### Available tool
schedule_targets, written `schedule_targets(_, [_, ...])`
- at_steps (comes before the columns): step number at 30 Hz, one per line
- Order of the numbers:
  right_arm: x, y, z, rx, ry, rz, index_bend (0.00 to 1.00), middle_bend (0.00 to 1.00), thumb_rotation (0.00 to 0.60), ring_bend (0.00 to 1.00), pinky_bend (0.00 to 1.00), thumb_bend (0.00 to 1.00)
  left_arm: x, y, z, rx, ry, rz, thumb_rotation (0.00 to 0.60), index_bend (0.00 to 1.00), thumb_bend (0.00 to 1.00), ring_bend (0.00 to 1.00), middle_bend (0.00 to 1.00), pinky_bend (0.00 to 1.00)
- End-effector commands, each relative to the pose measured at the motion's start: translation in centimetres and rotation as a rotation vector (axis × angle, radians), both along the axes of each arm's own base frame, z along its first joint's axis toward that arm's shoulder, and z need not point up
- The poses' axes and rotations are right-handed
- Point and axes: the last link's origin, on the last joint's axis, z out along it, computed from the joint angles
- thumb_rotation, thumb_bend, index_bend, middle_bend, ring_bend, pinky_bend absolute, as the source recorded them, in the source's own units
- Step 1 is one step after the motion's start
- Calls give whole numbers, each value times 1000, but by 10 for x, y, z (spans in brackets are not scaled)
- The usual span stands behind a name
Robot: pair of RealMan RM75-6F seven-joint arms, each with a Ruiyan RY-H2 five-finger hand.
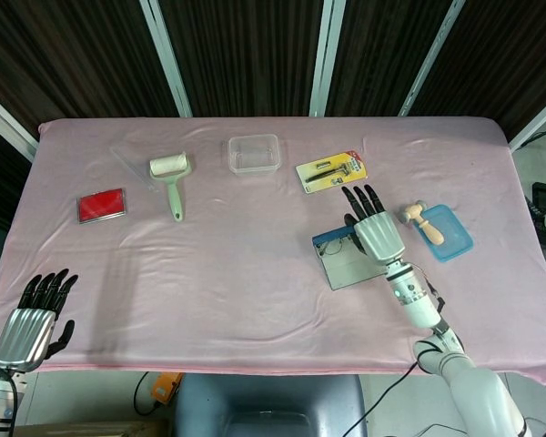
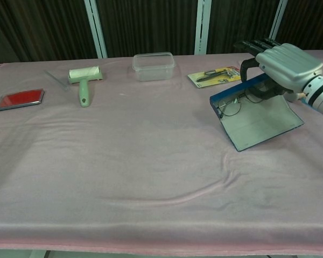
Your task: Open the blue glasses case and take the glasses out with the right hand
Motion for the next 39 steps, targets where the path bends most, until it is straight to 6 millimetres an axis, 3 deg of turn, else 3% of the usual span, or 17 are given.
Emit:
schedule_targets(1, [-1, 4, -1, -6, -6, 11, 710, 132, 600, 53, 10, 548, 0, 0, 0, 0, 0, 0, 600, 0, 435, 0, 0, 35])
schedule_targets(13, [-4, 19, -5, -60, -98, 15, 710, 133, 600, 53, 10, 549, 0, 0, -1, -4, 2, 0, 600, 0, 436, 0, 0, 35])
schedule_targets(24, [10, 35, -6, -136, 4, 158, 704, 133, 600, 53, 10, 549, 0, 0, -1, -5, 3, 1, 600, 0, 435, 0, 0, 35])
schedule_targets(39, [9, 51, -3, -171, 11, 212, 689, 133, 600, 54, 24, 549, 0, -1, 0, -7, 2, 1, 600, 0, 436, 0, 0, 35])
